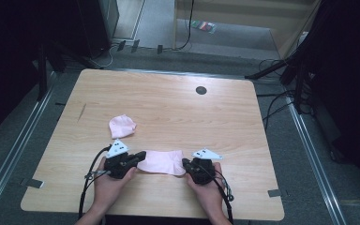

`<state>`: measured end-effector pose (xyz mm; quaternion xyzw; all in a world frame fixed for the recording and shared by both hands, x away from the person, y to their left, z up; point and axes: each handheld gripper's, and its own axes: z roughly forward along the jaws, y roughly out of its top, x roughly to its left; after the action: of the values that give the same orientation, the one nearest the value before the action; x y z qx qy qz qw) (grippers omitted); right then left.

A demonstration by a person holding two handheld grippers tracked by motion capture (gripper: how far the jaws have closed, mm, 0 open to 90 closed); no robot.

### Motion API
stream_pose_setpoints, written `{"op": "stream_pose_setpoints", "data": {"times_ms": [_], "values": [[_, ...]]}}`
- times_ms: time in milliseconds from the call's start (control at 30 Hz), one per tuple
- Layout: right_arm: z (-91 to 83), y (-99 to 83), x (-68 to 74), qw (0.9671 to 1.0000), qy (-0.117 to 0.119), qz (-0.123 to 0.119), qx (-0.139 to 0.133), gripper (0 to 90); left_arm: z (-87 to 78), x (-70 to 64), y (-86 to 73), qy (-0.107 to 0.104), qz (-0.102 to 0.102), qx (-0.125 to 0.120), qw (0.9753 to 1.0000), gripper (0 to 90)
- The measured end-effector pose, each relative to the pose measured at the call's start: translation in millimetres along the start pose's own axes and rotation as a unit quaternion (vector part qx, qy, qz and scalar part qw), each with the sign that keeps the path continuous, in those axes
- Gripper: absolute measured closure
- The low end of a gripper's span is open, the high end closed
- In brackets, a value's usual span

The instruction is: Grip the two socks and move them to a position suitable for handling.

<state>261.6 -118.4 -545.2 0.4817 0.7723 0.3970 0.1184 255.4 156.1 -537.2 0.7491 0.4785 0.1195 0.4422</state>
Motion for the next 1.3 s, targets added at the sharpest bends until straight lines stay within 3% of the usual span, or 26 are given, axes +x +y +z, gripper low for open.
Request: {"op": "stream_pose_setpoints", "data": {"times_ms": [67, 133, 200, 333, 433, 533, 600, 667, 767, 833, 900, 1000, 1067, 1133, 1200, 1300], "values": [[3.8, -1.6, 0.9, 1.0000, -0.001, -0.008, -0.005, 90.0, 5.6, 3.6, -4.2, 0.022, -0.001, 0.019, 0.9996, 90.0], [4.4, -0.4, 2.1, 0.9999, -0.005, -0.012, -0.002, 90.0, 6.8, 6.9, -8.2, 0.030, 0.004, 0.039, 0.9988, 90.0], [4.4, 0.5, 1.9, 0.9998, -0.008, -0.016, 0.001, 90.0, 4.1, 8.8, -11.6, 0.027, 0.005, 0.036, 0.9990, 90.0], [4.0, 1.3, -1.4, 0.9998, 0.001, -0.019, 0.005, 90.0, -1.7, 11.3, -17.2, 0.017, -0.018, 0.032, 0.9992, 90.0], [2.3, 0.2, -0.1, 0.9997, 0.000, -0.024, 0.008, 90.0, -6.4, 9.0, -21.7, 0.020, -0.022, 0.031, 0.9991, 90.0], [-2.1, -2.7, -2.3, 0.9998, 0.006, -0.017, 0.011, 90.0, -12.1, 4.9, -28.2, 0.025, -0.020, 0.027, 0.9991, 90.0], [-4.3, -3.6, -5.8, 0.9998, 0.015, -0.003, 0.015, 90.0, -14.5, 3.0, -30.7, 0.021, -0.017, 0.028, 0.9992, 90.0], [-4.4, -3.0, -6.4, 0.9997, 0.015, -0.005, 0.016, 90.0, -15.6, 3.2, -32.1, 0.010, -0.013, 0.024, 0.9996, 87.7], [-5.6, -2.6, -6.6, 0.9996, 0.024, -0.001, 0.015, 88.8, -22.1, 4.8, -30.5, -0.011, -0.017, -0.008, 0.9998, 66.3], [-10.6, -1.7, -8.3, 0.9985, 0.053, 0.010, -0.008, 82.8, -29.8, 10.1, -24.5, -0.037, -0.022, -0.041, 0.9982, 57.9], [-14.2, 1.8, -8.1, 0.9978, 0.064, 0.011, -0.016, 78.3, -33.8, 17.0, -15.5, -0.031, -0.021, -0.064, 0.9973, 51.8], [-18.2, 8.2, -8.6, 0.9972, 0.069, 0.008, -0.028, 75.6, -38.5, 28.6, -3.4, -0.028, -0.036, -0.097, 0.9942, 44.2], [-19.7, 9.8, -9.9, 0.9973, 0.065, 0.011, -0.033, 74.6, -40.4, 34.8, 2.1, -0.009, -0.032, -0.109, 0.9935, 42.8], [-20.4, 10.0, -11.3, 0.9974, 0.062, 0.017, -0.033, 74.1, -40.1, 45.6, 7.8, 0.031, -0.033, -0.110, 0.9930, 42.8], [-20.2, 10.0, -13.5, 0.9976, 0.058, 0.017, -0.034, 73.9, -38.5, 61.1, 12.7, 0.062, -0.045, -0.118, 0.9901, 42.3], [-20.0, 10.4, -15.8, 0.9977, 0.053, 0.019, -0.038, 73.8, -31.8, 87.9, 19.0, 0.132, -0.058, -0.114, 0.9829, 42.9]]}}
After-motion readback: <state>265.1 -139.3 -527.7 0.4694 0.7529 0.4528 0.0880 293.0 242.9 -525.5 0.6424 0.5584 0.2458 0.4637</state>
